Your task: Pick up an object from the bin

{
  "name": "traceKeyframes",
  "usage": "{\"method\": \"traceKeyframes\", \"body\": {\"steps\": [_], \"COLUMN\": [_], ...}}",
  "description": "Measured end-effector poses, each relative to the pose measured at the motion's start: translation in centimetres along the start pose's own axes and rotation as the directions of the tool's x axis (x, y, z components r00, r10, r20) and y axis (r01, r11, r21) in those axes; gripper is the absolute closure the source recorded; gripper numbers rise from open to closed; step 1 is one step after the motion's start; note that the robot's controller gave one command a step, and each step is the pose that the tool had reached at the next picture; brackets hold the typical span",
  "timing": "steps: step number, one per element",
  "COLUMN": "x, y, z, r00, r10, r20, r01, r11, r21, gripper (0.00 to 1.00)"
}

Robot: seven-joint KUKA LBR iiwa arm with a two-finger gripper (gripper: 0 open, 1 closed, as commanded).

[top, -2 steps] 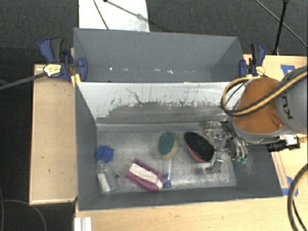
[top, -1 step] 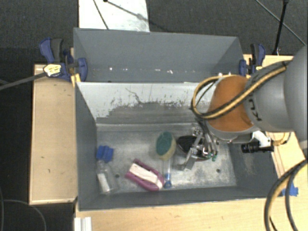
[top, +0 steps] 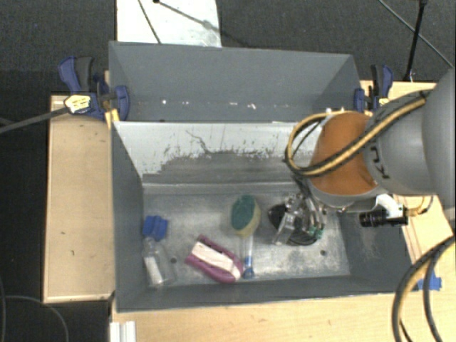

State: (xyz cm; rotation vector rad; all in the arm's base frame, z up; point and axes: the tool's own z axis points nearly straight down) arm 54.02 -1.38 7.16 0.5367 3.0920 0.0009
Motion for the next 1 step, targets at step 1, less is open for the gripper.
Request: {"method": "traceKeyframes", "body": {"steps": [1], "x": [0.93], "y": [-1.24], "z": [-23.21], "r00": [0.997], "r10": [-0.08], "r20": [0.007], "r01": [0.08], "r11": [0.997], "r21": [-0.002], "gripper": [1.0]}}
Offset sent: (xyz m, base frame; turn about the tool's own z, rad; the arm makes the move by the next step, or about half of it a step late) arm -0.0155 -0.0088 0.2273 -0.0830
